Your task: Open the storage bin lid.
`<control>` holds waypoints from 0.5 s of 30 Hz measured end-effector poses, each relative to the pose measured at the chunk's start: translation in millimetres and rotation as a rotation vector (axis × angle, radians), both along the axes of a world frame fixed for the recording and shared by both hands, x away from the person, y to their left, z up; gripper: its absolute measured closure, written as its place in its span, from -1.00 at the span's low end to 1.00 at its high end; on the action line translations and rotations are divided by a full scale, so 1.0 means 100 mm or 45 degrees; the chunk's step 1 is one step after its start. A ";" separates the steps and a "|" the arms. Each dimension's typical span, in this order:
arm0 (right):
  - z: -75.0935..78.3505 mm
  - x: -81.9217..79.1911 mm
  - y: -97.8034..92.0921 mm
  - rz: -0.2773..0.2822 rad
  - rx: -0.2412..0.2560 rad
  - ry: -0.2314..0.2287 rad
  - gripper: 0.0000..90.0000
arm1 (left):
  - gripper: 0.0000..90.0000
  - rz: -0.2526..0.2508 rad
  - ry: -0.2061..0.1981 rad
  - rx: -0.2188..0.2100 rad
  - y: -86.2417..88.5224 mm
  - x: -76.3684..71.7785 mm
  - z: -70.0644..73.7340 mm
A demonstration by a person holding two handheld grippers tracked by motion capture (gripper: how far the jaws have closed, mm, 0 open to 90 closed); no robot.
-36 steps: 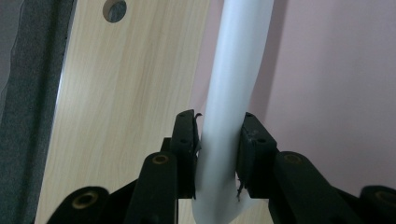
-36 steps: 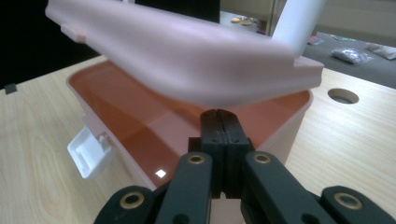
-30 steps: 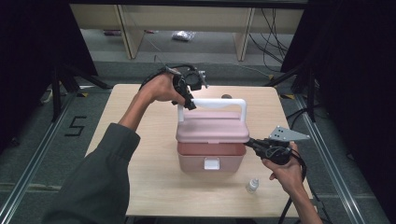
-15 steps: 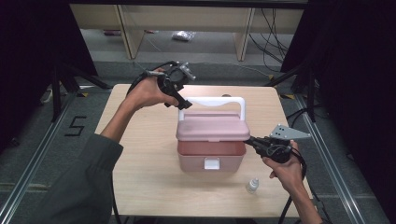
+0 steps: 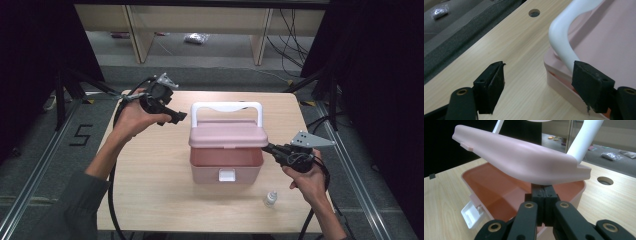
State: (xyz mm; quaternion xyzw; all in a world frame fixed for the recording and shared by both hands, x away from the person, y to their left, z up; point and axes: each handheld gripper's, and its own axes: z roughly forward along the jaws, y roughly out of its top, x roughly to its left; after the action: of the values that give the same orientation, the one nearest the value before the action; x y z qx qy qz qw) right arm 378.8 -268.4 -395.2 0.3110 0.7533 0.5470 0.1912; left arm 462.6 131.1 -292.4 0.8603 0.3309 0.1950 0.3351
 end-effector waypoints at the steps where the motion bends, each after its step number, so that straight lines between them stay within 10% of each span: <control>1: 0.02 -0.01 0.00 0.008 0.002 0.038 1.00 | -0.44 0.008 0.010 0.010 0.03 -0.02 -0.03; 15: 0.10 0.05 0.01 0.008 -0.006 0.004 1.00 | -0.46 0.005 0.017 -0.072 0.12 -0.26 -0.44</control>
State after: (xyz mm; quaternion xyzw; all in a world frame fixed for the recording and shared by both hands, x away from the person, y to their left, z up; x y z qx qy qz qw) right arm 383.6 -267.8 -384.7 0.3090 0.7560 0.5452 0.1890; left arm 436.3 142.6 -336.0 0.8511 0.3403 0.1805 0.3567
